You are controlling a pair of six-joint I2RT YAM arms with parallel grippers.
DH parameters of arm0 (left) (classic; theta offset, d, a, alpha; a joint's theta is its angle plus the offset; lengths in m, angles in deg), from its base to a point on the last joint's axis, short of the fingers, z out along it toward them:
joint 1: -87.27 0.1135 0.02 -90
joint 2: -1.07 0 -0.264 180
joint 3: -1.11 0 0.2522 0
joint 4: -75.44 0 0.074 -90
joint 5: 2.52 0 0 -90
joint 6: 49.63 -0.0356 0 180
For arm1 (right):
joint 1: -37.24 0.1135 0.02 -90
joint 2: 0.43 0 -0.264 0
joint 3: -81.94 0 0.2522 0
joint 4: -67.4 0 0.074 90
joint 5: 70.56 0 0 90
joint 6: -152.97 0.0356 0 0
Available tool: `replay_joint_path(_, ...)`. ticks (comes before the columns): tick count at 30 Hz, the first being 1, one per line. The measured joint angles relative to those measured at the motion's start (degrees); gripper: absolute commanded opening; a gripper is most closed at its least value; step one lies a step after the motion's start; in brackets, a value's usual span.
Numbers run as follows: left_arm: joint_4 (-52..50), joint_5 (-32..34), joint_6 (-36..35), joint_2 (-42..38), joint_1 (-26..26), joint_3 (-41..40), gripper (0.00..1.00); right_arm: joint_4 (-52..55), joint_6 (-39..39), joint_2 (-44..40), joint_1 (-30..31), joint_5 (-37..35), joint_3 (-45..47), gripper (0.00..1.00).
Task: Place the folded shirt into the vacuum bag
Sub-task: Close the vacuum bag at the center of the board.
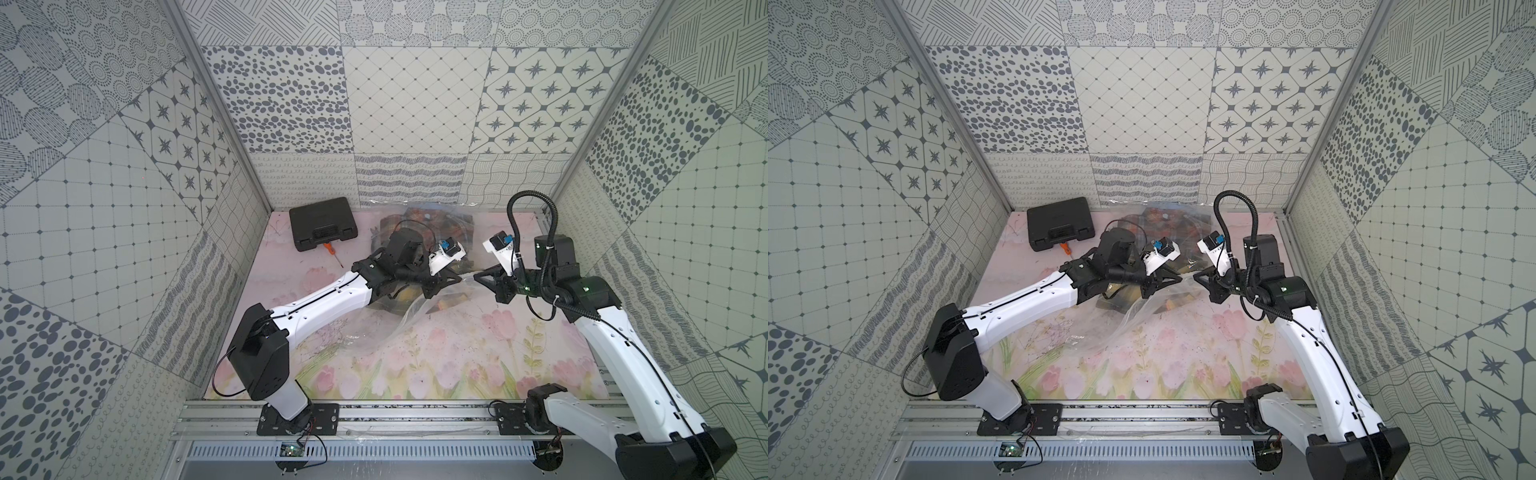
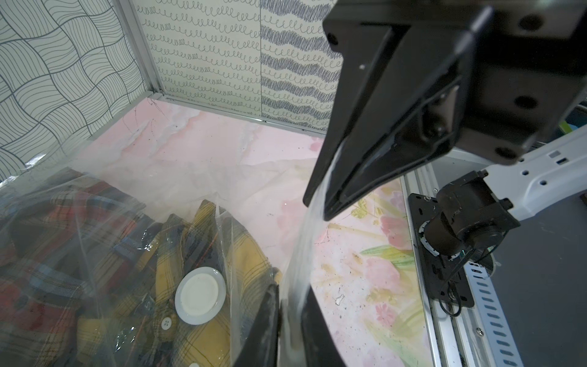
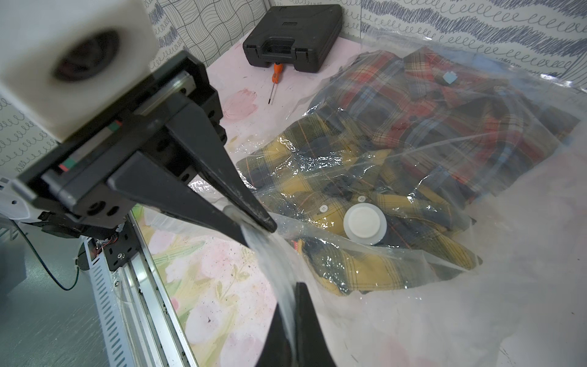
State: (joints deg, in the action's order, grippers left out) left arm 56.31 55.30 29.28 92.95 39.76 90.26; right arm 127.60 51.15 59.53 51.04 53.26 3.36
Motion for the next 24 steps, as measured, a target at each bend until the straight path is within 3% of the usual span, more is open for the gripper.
replay_joint_path(24, 0.6, 5.4, -5.6, -2.9, 0.6, -5.1, 0.07, -0.8, 5.0, -0.4, -3.6, -1.7, 0.0, 0.00)
